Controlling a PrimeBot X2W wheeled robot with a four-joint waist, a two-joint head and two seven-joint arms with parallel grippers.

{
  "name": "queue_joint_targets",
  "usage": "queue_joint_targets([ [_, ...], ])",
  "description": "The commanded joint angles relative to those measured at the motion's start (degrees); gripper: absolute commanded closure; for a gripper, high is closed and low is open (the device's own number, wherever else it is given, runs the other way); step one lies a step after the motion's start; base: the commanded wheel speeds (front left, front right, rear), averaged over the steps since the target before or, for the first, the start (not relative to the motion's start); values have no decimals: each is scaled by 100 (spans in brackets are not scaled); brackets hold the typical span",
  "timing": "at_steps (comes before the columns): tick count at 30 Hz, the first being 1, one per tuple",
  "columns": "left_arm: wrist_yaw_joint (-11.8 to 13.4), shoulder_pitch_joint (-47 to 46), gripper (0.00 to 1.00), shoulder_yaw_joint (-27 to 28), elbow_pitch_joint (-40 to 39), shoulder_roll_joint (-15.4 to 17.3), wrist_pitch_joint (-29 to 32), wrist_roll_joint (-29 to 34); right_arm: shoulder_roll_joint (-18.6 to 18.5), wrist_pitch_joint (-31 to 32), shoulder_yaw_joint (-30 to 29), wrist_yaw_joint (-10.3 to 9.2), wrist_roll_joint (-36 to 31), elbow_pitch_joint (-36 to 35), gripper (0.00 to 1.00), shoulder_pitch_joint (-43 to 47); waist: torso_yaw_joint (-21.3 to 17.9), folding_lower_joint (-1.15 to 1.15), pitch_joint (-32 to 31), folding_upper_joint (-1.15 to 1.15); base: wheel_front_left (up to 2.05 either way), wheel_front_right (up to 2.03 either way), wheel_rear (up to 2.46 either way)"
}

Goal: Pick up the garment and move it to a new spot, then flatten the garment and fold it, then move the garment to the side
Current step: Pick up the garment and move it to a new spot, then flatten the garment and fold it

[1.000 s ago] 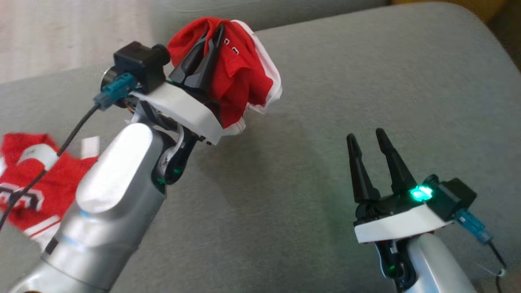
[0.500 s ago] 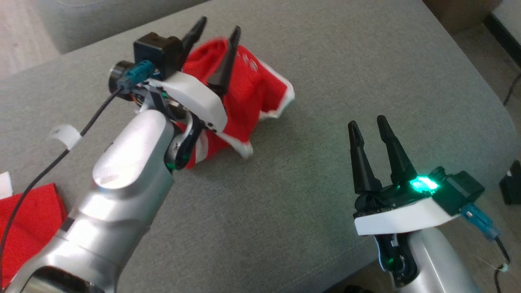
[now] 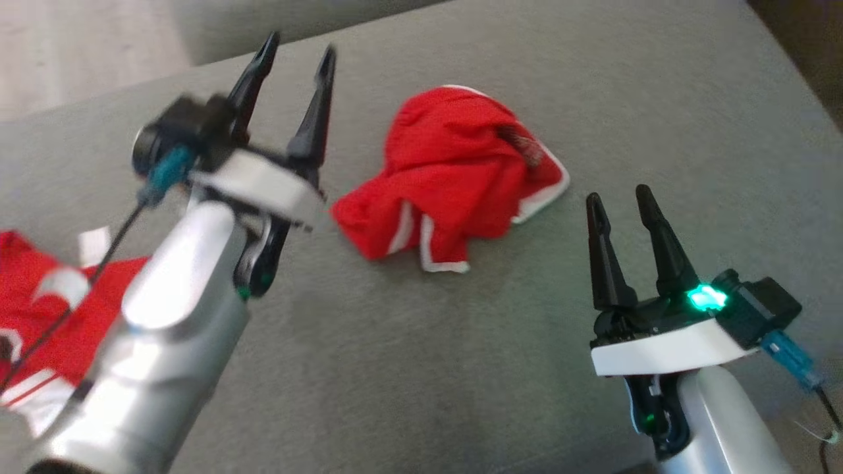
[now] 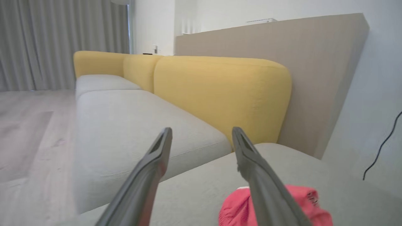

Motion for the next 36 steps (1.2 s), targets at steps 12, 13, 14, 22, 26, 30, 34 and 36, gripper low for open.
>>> queue_joint_targets([
  [12,541,2034,0,531,-1228,391,-443,-94,-18,-37,-195,-4,-440,151,0,289,1478,0,-526,0,0,0,0],
  [13,579,2228,0,572,-1308,360,-450,-125,-18,-37,-184,-4,-484,190,0,320,1527,0,-553,0,0,0,0],
  [14,623,2409,0,618,-1378,325,-455,-149,-18,-37,-174,-4,-531,232,0,346,1573,0,-584,0,0,0,0],
  [22,674,3113,0,926,-1789,86,-465,-51,-18,-37,-161,-4,-664,427,0,445,1808,0,-698,0,0,0,0],
  [26,629,3142,0,1002,-1848,42,-465,28,-18,-37,-96,-4,-939,753,0,417,1841,0,-646,0,0,0,0],
  [30,563,3174,0,1047,-1837,-6,-466,57,-18,115,-8,-4,-1454,1496,0,115,1857,0,-540,0,0,0,0],
  [34,506,3148,0,1054,-1805,-72,-466,102,-18,418,39,-4,-1893,2082,0,-309,1907,0,-435,0,0,0,0],
  [36,492,3130,0,1048,-1796,-92,-466,114,-18,464,29,-4,-1946,2190,0,-399,1930,0,-407,0,0,0,0],
])
